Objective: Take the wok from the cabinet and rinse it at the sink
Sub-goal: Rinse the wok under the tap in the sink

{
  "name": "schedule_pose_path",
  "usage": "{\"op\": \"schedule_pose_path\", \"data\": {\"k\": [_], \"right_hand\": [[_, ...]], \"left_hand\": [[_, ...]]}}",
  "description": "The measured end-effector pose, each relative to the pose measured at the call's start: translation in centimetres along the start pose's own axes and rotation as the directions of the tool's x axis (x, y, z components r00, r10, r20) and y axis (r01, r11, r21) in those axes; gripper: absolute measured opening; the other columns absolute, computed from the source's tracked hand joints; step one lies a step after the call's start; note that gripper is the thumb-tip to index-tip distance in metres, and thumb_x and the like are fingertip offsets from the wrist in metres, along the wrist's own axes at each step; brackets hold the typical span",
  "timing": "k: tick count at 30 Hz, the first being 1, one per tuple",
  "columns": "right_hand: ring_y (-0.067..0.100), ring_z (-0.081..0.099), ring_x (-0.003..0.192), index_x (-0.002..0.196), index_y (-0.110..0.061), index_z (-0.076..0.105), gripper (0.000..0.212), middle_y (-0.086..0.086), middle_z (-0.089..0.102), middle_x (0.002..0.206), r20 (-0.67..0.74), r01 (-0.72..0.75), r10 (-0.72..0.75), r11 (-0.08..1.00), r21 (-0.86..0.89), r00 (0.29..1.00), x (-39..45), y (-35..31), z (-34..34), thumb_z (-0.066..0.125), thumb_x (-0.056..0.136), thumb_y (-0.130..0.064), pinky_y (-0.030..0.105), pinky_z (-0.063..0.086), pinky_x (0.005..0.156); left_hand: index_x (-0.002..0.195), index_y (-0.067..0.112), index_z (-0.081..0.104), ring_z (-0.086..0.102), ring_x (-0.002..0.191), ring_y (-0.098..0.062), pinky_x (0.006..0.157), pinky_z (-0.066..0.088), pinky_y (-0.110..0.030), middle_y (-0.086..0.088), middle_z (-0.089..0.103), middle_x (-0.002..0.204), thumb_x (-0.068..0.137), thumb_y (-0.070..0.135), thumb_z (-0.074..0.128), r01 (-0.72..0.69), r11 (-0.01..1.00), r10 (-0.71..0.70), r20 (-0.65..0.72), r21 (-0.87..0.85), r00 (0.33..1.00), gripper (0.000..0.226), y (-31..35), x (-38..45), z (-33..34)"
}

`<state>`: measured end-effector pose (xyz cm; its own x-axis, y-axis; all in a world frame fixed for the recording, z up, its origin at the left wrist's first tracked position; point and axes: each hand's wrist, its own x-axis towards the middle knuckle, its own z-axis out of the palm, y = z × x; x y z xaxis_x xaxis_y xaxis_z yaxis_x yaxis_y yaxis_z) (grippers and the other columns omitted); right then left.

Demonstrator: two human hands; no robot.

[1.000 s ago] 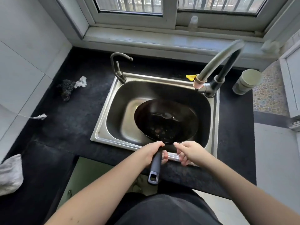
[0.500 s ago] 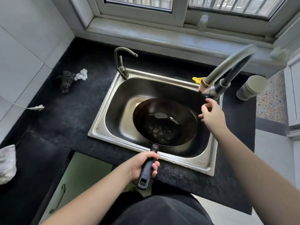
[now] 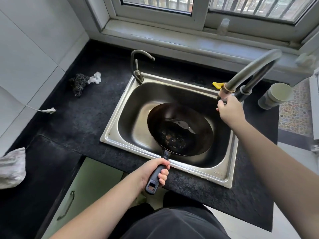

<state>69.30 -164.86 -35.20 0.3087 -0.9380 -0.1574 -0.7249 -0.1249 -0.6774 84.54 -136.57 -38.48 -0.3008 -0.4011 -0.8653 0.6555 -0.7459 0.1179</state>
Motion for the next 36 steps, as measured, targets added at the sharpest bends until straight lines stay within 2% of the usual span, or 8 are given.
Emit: {"op": "schedule_pose_path", "data": {"k": [3,6,8,12,17,27,32,36], "right_hand": [[0.007,0.065,0.073,0.109,-0.022,0.051,0.017,0.005,0.065,0.089,-0.023,0.048,-0.047,0.996,0.077,0.999,0.0,-0.4,-0.1,0.041,0.096,-0.018,0.030,0.049,0.071],[0.004,0.068,0.072,0.104,-0.032,0.055,0.020,-0.007,0.064,0.084,-0.124,0.086,-0.062,0.977,0.196,0.990,0.2,-0.4,0.0,0.041,0.096,-0.021,0.034,0.056,0.073],[0.006,0.069,0.075,0.094,-0.031,0.057,0.017,-0.009,0.064,0.081,-0.166,0.085,-0.054,0.979,0.185,0.985,0.2,-0.4,0.0,0.041,0.096,-0.026,0.035,0.055,0.071],[-0.003,0.058,0.063,0.088,-0.019,0.062,0.022,0.002,0.069,0.077,-0.141,0.076,-0.070,0.997,0.034,0.987,0.5,-0.8,-0.5,0.043,0.097,-0.024,0.019,0.039,0.058],[0.006,0.053,0.064,0.089,-0.009,0.070,0.027,0.004,0.070,0.073,-0.113,0.057,-0.067,0.995,-0.085,0.991,1.5,-0.7,-1.3,0.045,0.095,-0.019,0.027,0.039,0.068],[0.018,0.070,0.074,0.088,-0.015,0.071,0.025,0.001,0.067,0.064,-0.072,0.091,-0.089,0.995,0.032,0.993,2.6,-0.2,-1.1,0.051,0.094,-0.030,0.038,0.052,0.082],[-0.002,0.061,0.066,0.098,-0.018,0.070,0.019,0.002,0.069,0.081,-0.039,0.077,-0.075,0.995,0.056,0.996,2.1,-0.4,-1.1,0.052,0.092,-0.018,0.031,0.051,0.075],[0.006,0.066,0.071,0.099,-0.026,0.064,0.021,0.005,0.071,0.081,0.062,0.063,-0.066,0.997,0.053,0.996,2.3,0.2,-1.5,0.044,0.097,-0.022,0.041,0.056,0.080]], "left_hand": [[0.069,0.014,0.047,0.032,0.031,-0.006,0.034,0.029,-0.016,0.005,0.039,0.047,0.092,0.022,0.048,0.010,0.999,-0.009,-0.031,0.038,0.999,0.025,0.0,0.0,-0.1],[0.068,0.014,0.047,0.033,0.031,-0.005,0.034,0.029,-0.015,0.005,0.040,0.046,0.094,0.022,0.047,0.008,0.999,-0.007,-0.039,0.034,0.999,0.027,0.1,-0.3,-0.3],[0.068,0.014,0.046,0.033,0.030,-0.005,0.033,0.030,-0.015,0.005,0.040,0.046,0.094,0.022,0.046,0.010,0.999,-0.008,-0.039,0.034,0.999,0.027,0.3,-0.4,-0.3],[0.068,0.014,0.047,0.033,0.031,-0.005,0.034,0.030,-0.015,0.005,0.040,0.047,0.094,0.021,0.046,0.011,0.999,-0.009,-0.044,0.040,0.999,0.027,0.5,-0.5,-0.2],[0.067,0.015,0.046,0.032,0.030,-0.006,0.033,0.030,-0.015,0.005,0.039,0.046,0.094,0.021,0.045,0.020,0.999,-0.018,-0.048,0.042,0.999,0.027,0.5,-0.6,0.1],[0.067,0.014,0.047,0.033,0.032,-0.006,0.034,0.030,-0.016,0.004,0.040,0.046,0.094,0.021,0.045,0.005,0.999,-0.002,-0.048,0.053,0.999,0.028,0.4,-0.7,-0.1],[0.068,0.014,0.046,0.033,0.032,-0.006,0.034,0.030,-0.015,0.004,0.040,0.047,0.094,0.021,0.046,0.007,0.999,-0.005,-0.050,0.052,0.999,0.027,0.4,-0.7,-0.2],[0.068,0.015,0.046,0.033,0.032,-0.006,0.034,0.030,-0.016,0.004,0.040,0.047,0.093,0.021,0.046,0.014,0.998,-0.010,-0.056,0.066,0.998,0.026,0.4,-0.6,-0.2]]}}
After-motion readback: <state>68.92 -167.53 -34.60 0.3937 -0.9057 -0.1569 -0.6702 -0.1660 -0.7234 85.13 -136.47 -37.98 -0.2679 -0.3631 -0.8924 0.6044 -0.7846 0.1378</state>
